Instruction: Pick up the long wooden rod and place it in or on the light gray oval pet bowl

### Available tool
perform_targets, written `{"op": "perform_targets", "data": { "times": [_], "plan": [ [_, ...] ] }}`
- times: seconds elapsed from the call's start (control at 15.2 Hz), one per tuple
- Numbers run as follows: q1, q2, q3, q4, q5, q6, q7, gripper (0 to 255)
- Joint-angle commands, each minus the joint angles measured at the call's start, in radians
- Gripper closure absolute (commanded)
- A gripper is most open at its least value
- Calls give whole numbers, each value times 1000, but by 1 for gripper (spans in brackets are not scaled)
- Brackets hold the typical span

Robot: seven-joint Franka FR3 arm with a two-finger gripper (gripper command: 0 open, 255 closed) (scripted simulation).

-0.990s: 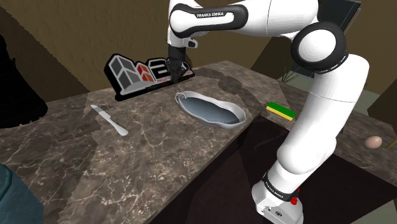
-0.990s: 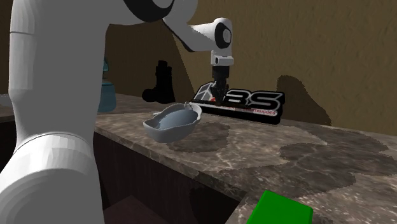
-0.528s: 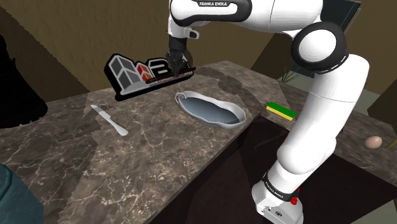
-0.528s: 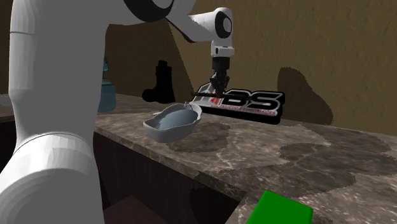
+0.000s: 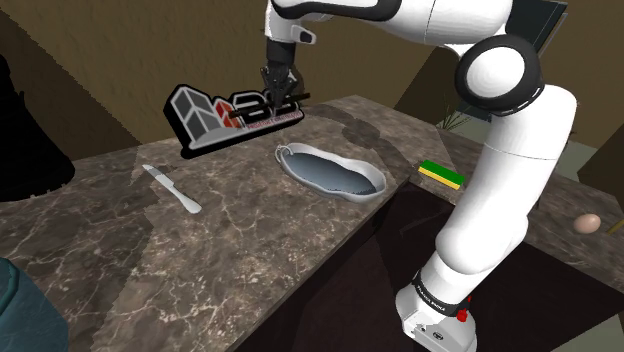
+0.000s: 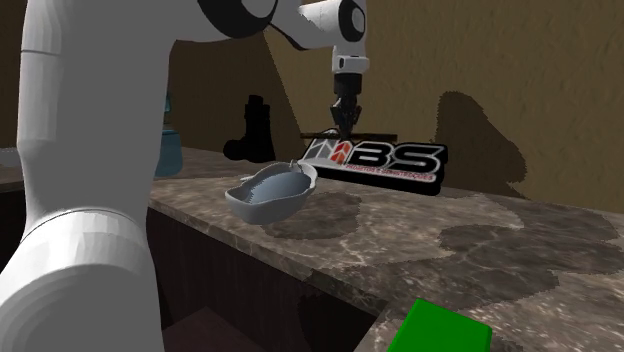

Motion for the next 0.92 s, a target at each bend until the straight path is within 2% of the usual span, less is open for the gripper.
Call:
{"op": "perform_targets", "data": {
  "times": [0.0, 0.13, 0.46, 0.86],
  "plan": [
    [4, 8, 1, 41, -3, -35, 2, 255],
    [7, 15, 2, 72, -6, -59, 3, 255],
    [-33, -228, -2, -215, 92, 7, -31, 255],
    [-28, -490, -29, -474, 190, 21, -74, 255]
  ]
}}
